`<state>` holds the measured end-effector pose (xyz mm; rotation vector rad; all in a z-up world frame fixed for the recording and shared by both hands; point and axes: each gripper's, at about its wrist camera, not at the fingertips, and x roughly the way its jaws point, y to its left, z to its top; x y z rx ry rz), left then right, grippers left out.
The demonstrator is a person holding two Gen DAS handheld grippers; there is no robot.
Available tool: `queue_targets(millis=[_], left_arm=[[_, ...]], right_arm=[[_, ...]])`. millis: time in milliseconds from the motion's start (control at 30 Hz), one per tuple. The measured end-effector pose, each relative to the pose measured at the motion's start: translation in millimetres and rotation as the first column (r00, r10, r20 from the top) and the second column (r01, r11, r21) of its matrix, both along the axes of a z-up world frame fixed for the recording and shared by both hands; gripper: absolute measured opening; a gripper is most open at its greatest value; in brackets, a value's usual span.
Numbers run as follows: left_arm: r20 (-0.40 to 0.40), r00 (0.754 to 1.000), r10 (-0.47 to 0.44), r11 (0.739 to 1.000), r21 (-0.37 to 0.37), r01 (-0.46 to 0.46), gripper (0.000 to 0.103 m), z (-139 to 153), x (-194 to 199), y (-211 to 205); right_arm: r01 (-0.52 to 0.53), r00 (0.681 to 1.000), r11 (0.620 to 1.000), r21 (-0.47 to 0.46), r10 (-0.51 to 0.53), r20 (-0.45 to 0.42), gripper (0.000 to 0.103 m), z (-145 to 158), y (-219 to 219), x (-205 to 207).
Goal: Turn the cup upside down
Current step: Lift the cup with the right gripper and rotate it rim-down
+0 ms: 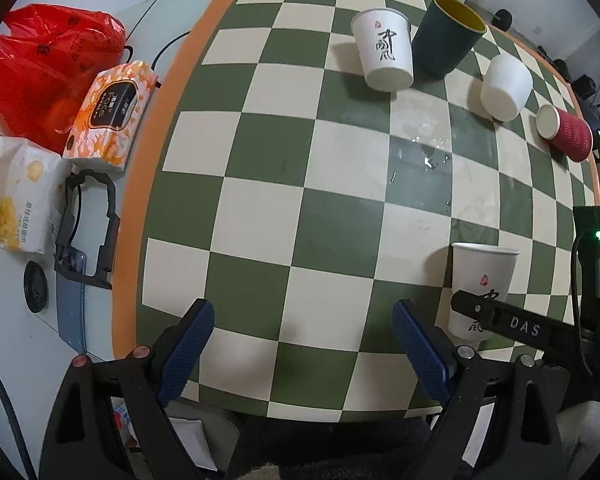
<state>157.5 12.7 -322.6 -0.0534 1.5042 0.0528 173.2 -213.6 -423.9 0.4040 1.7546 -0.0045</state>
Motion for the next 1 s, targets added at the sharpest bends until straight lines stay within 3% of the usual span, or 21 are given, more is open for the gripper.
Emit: queue_targets(millis=[133,267,400,500,567,633,700,767,833,867,900,967,1000], left_arm=[[-0.005,1.000,-0.008,1.000,-0.001,0.008,0.091,-2.6,-1.6,-1.2],[-0.004,1.000,-0.012,1.000,-0.002,0.012,0.091,-2.9,-1.4,-2.4],[-0.005,1.000,-0.014,1.000,-0.002,0.014,0.091,-3.9,-1.4,-3.3],[-0.009,1.000,-0.015,1.000,-0.001,0.015,0.091,-4.7,-1.2,-3.8],[-0.014,1.000,-0.018,1.000,-0.001,0.018,0.091,-4.8,-1.0,-4.7],[-0.011,1.000,-0.025,1.000,-0.001,0.025,0.091,-3.8,-0.9,-6.1],[-0.008,1.000,-0.031,1.000,-0.003,0.031,0.091,-3.0,-0.8,-7.4],[-0.006,0.999,-0.033,0.999,-0.009,0.033,0.091,-2.8,-0.5,-8.7],[-0.008,0.999,-0.038,0.999,-0.008,0.038,0.091,-3.7,0.2,-10.8],[-0.009,0.999,-0.038,0.999,-0.011,0.038,0.091,-4.5,0.6,-11.7],[-0.011,0.999,-0.038,0.999,-0.013,0.038,0.091,-5.1,0.7,-12.5],[-0.014,0.999,-0.036,0.999,-0.016,0.036,0.091,-7.8,1.1,-14.4],[-0.020,0.999,-0.033,0.999,-0.019,0.033,0.091,-10.0,1.3,-15.2]], right_arm=[[0.040,0.999,0.999,0.020,-0.040,-0.012,0.070,-6.1,-2.2,-2.4],[0.081,0.997,0.996,0.037,-0.081,-0.021,0.070,-6.8,-6.2,-4.4],[0.055,0.998,0.998,0.029,-0.054,-0.013,0.070,-2.3,-3.4,-2.8],[0.005,1.000,1.000,0.013,-0.005,0.016,0.072,12.3,-2.2,-0.2],[-0.033,0.999,0.999,0.008,0.033,0.039,0.081,26.1,-2.1,0.8],[-0.126,0.988,0.991,-0.041,0.129,0.079,0.084,46.7,1.8,2.8],[-0.257,0.954,0.959,-0.122,0.272,0.125,0.086,69.0,8.3,5.2],[-0.402,0.886,0.892,-0.208,0.436,0.157,0.094,88.1,18.4,6.3],[-0.556,0.764,0.769,-0.316,0.622,0.172,0.094,106.9,33.4,4.4],[-0.641,0.667,0.671,-0.372,0.727,0.161,0.094,114.4,43.3,0.9],[-0.698,0.587,0.588,-0.409,0.797,0.143,0.094,118.5,46.5,-2.1],[-0.786,0.399,0.393,-0.477,0.912,0.093,0.094,119.5,60.9,-11.0],[-0.824,0.263,0.248,-0.510,0.964,0.045,0.094,116.2,68.9,-18.7]])
